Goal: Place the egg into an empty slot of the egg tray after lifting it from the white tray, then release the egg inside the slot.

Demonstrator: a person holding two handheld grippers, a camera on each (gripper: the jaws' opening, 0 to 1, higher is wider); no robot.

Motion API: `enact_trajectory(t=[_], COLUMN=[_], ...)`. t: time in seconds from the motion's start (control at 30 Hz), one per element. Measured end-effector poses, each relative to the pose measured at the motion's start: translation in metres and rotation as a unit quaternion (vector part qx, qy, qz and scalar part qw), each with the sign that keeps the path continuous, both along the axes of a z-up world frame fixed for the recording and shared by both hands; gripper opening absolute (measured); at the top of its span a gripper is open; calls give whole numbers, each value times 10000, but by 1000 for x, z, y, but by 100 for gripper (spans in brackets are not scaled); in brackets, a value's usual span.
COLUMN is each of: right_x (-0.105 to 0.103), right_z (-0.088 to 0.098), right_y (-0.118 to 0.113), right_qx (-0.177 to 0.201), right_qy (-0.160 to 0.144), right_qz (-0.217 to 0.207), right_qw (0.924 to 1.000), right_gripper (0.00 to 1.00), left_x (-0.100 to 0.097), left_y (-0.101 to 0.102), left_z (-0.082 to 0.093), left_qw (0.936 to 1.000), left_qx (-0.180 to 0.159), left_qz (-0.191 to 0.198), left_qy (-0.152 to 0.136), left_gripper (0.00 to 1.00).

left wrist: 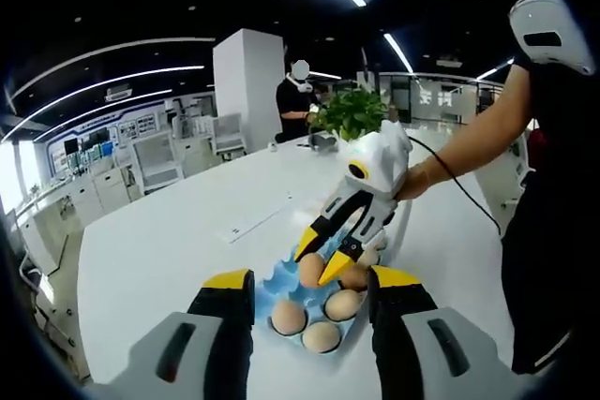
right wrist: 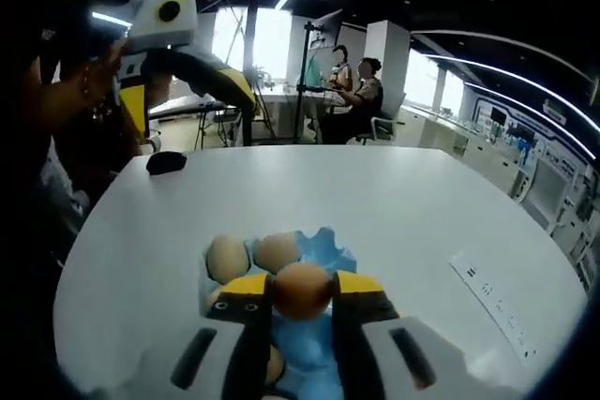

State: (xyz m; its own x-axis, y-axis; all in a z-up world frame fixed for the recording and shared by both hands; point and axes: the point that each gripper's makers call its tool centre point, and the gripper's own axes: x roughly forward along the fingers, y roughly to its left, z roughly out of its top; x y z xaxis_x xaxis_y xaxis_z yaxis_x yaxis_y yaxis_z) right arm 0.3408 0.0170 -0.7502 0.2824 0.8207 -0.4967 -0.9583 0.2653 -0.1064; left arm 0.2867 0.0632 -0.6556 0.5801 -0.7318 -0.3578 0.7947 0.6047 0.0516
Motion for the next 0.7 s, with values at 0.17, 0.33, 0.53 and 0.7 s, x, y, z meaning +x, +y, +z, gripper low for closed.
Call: enact_trajectory(t=[0.17, 0.33, 0.53, 0.7], right_x=[1, 2, 0, 1], right_z=[-7, -15, -24, -27], right_y=[3, 5, 7, 8], right_qx=[-30, -108, -211, -231], right_qy=[59, 126, 185, 246], right_qz=[-5, 2, 34, 24], right_qw=[10000, 9999, 9996, 9994], right_gripper=[24, 24, 24, 24], left_x=[-2, -4, -4, -5], left_y=[-3, -7, -8, -9], left_z=[1, 3, 2, 2], left_qw=[10000, 9999, 9999, 9999], left_qx=[-34, -63, -45, -30], left_qz=[-60, -113, -134, -140], left_qy=[7, -5, 7, 0], left_gripper=[49, 49, 49, 49])
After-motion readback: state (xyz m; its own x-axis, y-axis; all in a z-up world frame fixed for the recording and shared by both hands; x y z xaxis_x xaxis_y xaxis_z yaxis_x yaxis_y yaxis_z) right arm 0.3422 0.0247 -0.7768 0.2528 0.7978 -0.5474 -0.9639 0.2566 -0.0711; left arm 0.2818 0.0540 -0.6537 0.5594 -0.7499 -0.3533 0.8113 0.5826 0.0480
